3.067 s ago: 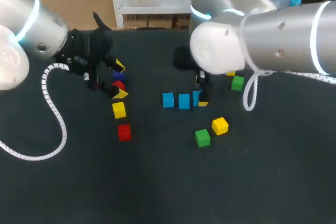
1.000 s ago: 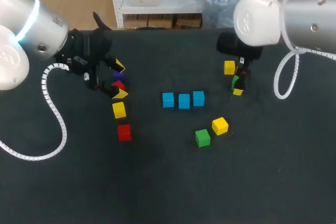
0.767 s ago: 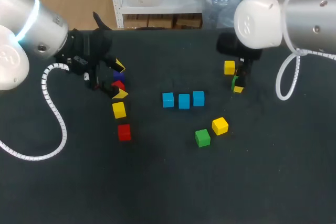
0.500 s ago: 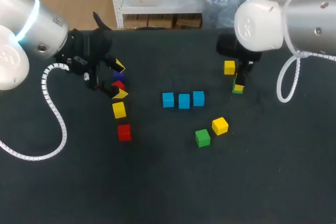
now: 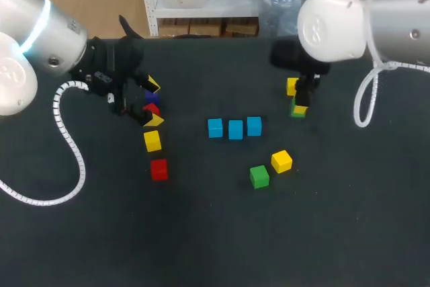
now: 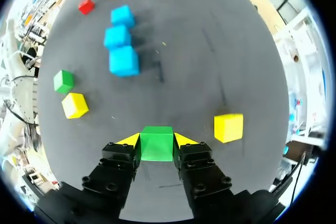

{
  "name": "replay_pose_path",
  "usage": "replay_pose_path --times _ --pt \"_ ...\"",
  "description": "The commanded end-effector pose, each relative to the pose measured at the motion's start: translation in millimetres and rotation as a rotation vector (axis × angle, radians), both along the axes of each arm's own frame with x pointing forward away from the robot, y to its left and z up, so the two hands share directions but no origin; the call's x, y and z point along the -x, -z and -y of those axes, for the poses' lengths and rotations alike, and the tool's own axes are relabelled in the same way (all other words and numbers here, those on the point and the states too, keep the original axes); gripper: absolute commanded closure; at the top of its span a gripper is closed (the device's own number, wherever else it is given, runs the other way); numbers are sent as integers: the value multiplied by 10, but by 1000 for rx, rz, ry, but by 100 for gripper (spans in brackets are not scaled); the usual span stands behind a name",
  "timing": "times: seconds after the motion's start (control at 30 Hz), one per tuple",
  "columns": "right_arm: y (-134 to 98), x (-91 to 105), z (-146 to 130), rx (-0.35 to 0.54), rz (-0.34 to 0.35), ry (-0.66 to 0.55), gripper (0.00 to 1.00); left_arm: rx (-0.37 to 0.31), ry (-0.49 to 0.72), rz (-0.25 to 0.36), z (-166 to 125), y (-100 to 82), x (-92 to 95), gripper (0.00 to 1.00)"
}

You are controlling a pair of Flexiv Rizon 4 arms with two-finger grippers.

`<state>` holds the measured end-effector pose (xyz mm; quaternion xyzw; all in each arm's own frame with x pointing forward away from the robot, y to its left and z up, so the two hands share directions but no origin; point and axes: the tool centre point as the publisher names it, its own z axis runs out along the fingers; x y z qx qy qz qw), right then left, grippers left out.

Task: Place the blue cubes, place green cubes on the blue cubes, place the yellow cubes on the green cubes, then place the red cubes on the yellow cubes, and place purple cube on the red cubes.

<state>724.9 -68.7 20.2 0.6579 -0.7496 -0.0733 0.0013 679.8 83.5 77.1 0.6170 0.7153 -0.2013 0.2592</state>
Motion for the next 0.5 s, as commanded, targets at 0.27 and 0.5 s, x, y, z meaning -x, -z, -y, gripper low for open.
replay_pose_path --times 0.27,0.5 --pt "-276 319 -505 -26 55 -118 100 6 2 4 -15 9 9 0" --pt "-258 408 -822 -22 44 -200 100 6 2 4 -15 9 9 0"
